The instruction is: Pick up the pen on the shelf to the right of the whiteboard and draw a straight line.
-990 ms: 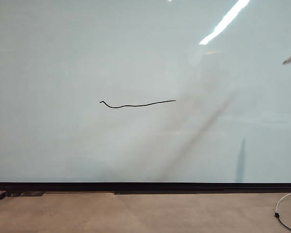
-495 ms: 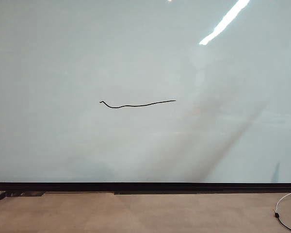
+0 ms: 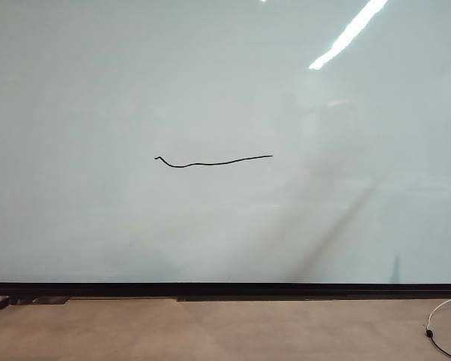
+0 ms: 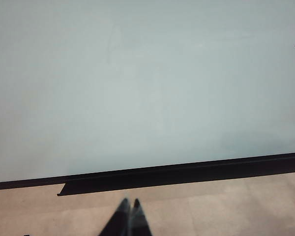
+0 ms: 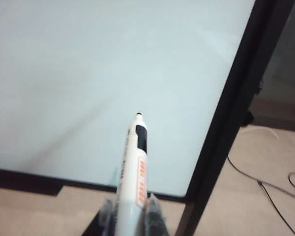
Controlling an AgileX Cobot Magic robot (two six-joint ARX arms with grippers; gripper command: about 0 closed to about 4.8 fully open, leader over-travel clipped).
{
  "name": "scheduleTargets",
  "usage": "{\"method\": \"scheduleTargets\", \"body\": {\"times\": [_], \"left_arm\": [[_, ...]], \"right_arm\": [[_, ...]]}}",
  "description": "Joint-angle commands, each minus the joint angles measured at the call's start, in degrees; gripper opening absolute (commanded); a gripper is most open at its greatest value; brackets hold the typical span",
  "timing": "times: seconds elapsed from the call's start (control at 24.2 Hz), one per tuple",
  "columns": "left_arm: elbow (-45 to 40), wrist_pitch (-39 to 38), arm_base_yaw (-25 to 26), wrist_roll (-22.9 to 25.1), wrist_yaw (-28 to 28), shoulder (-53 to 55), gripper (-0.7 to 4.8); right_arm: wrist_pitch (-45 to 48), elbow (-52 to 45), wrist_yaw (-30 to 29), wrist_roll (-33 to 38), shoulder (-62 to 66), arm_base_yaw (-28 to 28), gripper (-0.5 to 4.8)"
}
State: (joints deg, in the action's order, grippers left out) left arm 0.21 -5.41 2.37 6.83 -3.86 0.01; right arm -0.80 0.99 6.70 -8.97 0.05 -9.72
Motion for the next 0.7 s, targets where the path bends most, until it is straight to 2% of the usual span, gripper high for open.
{"method": "scheduleTargets", "body": {"times": [0.04,0.21,0.37,0.49,0.7], "left_arm": [[0.2,0.3,0.0,0.0,0.0,0.0,-0.05],[0.2,0.3,0.0,0.0,0.0,0.0,-0.05],[0.2,0.2,0.0,0.0,0.0,0.0,-0.05],[0.2,0.3,0.0,0.0,0.0,0.0,-0.05],[0.2,0.3,0.0,0.0,0.0,0.0,-0.05]], "right_arm": [[6.3,-0.9,-3.7,0.2,0.0,3.0,-0.05],[6.6,-0.9,-9.4,1.3,0.0,8.7,-0.05],[6.6,-1.0,-19.8,4.1,0.0,18.4,-0.05],[6.6,-1.0,-21.3,4.7,0.0,20.8,-0.05],[6.7,-1.0,-21.2,4.9,0.0,21.4,-0.05]]}}
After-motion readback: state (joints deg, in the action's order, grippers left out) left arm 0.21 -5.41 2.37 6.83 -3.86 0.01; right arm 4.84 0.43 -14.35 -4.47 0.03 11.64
